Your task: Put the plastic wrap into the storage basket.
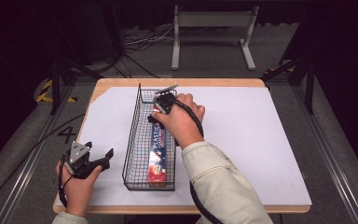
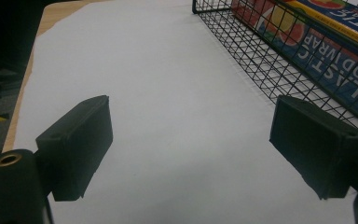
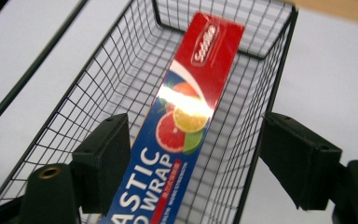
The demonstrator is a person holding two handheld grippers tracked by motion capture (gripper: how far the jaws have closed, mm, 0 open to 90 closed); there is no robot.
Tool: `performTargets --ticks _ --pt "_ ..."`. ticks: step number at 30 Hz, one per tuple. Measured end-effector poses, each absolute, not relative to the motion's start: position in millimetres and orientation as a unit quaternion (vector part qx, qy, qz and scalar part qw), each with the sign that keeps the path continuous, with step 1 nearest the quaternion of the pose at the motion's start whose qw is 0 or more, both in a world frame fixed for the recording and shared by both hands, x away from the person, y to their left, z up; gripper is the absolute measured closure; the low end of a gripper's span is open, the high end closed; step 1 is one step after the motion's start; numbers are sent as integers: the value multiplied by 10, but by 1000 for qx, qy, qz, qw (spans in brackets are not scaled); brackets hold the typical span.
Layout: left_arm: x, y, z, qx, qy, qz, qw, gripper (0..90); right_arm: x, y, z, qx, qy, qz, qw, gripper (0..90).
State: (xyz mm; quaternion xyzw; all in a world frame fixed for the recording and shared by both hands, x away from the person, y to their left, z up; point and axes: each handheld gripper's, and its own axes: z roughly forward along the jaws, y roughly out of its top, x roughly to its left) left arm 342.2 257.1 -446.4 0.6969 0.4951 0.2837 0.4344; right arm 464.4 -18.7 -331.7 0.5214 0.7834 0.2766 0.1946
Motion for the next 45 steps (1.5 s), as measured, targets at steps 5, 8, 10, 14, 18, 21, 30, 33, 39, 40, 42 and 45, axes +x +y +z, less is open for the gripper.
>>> performTargets --ticks 5,8,10,14,18,21,30,33,39,40,42,45 --pt "3414 2553 -4459 702 489 292 428 133 4661 -324 -3261 494 794 303 182 249" --pt "3416 2561 -4458 702 490 291 427 133 4668 -437 -3235 477 799 319 180 249" --pt "3413 2560 -4457 702 490 291 426 135 4662 -512 -3223 464 805 324 179 249" --pt "3402 2567 -4446 705 492 286 424 144 4632 -701 -3172 429 819 334 187 249" --pt "3404 2554 -4443 709 487 278 428 145 4602 -874 -3101 421 816 347 189 249" --pt "3413 2551 -4420 720 478 236 444 144 4576 -1065 -3064 418 817 350 191 243" --pt "3402 2547 -4389 734 466 233 436 146 4522 -1629 -3046 429 806 354 204 237" --pt "3391 2562 -4370 734 470 232 432 145 4481 -1809 -3034 432 801 358 206 236" --pt "3371 2589 -4355 738 465 226 435 129 4387 -2047 -3015 423 801 365 215 220" --pt "3369 2589 -4354 739 463 226 434 129 4368 -2108 -3018 423 801 365 215 220" --pt "3362 2591 -4348 743 461 222 431 126 4335 -2227 -3030 417 804 365 217 209" --pt "3356 2602 -4341 745 458 216 434 106 4290 -2351 -3054 416 803 369 216 207"
